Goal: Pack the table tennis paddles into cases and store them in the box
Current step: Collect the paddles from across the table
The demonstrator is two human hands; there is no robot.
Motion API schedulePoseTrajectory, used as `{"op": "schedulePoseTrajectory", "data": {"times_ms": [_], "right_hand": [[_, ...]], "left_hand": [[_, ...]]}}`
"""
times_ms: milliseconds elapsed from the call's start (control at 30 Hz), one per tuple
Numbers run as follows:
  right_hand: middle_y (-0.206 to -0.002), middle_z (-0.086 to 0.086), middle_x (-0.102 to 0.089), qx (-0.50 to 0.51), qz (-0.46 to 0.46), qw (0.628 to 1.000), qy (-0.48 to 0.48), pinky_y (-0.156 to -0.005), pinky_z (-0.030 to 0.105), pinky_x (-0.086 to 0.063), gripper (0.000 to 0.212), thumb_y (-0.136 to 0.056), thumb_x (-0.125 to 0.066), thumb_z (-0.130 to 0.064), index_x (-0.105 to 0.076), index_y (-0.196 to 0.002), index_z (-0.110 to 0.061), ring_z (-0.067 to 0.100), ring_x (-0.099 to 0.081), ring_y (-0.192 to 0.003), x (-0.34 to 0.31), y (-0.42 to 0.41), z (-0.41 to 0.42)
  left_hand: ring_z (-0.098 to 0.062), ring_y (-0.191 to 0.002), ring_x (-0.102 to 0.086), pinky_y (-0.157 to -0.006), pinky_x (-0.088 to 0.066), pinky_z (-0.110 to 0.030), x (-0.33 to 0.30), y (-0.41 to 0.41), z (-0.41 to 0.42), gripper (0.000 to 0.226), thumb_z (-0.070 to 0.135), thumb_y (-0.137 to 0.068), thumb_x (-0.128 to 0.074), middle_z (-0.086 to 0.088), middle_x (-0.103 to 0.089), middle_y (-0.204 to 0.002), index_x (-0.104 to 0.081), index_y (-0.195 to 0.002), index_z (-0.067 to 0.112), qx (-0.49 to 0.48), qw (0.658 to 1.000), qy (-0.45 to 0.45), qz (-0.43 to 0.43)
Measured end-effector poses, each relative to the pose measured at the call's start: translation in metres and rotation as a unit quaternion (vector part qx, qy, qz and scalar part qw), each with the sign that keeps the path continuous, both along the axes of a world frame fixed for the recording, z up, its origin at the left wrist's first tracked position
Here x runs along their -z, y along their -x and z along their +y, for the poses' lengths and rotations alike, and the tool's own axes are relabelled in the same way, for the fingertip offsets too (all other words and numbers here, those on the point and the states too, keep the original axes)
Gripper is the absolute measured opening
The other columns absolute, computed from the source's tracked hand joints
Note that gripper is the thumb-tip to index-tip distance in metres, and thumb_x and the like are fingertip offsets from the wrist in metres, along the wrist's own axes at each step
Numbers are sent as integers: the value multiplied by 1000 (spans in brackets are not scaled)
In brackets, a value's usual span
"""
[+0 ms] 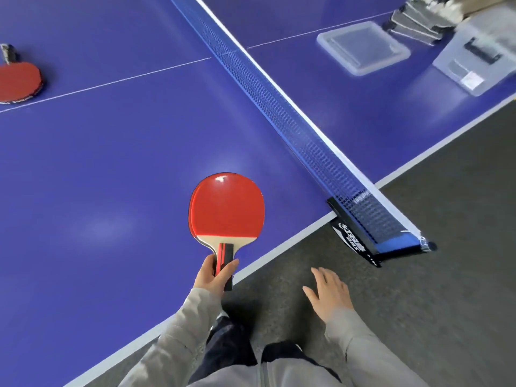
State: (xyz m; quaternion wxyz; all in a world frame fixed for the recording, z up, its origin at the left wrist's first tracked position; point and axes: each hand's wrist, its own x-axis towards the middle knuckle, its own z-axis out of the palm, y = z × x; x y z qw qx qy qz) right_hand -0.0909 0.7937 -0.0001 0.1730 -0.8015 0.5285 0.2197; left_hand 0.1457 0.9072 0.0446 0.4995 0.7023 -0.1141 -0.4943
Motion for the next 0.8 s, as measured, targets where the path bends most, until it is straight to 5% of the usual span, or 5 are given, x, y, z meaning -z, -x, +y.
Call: {"op": "schedulePoseTrajectory", "data": {"times_ms": [267, 367, 667, 800], "right_hand": [[-150, -2, -31, 128, 0, 990, -51, -110, 34, -27, 55, -96, -36, -48, -29, -145, -23, 17, -26, -139, 10, 124, 27], [-149, -2, -32, 152, -2, 987, -61, -109, 34, -27, 55, -96, -36, -48, -29, -145, -24, 17, -27, -139, 9, 177, 35], [-149, 0, -33, 238, -10, 968, -77, -110, 38, -30, 56, -97, -33, -50, -26, -145, -23, 22, -30, -138, -9, 319, 33], [-150, 0, -31, 262, -14, 961, -88, -110, 39, -30, 56, -98, -32, -50, -24, -146, -23, 22, -28, -138, -16, 358, 23]], "left_hand": [[-19, -62, -38, -58, -34, -27, -25, 96, -10, 54, 59, -50, -60, -2, -42, -64, -45, -75, 13, 60, 995, 49, -65], [-12, -60, -43, -63, -37, -29, -37, 144, -15, 48, 57, -52, -61, 15, -46, -56, -50, -78, 19, 71, 993, 76, -61], [-20, -68, -45, -70, -39, -42, -63, 285, -47, 49, 56, -53, -64, 3, -48, -65, -55, -86, 20, 109, 983, 135, -55], [-12, -61, -47, -63, -42, -28, -69, 331, -71, 48, 53, -53, -66, 12, -50, -58, -55, -83, 19, 151, 977, 139, -49]]}}
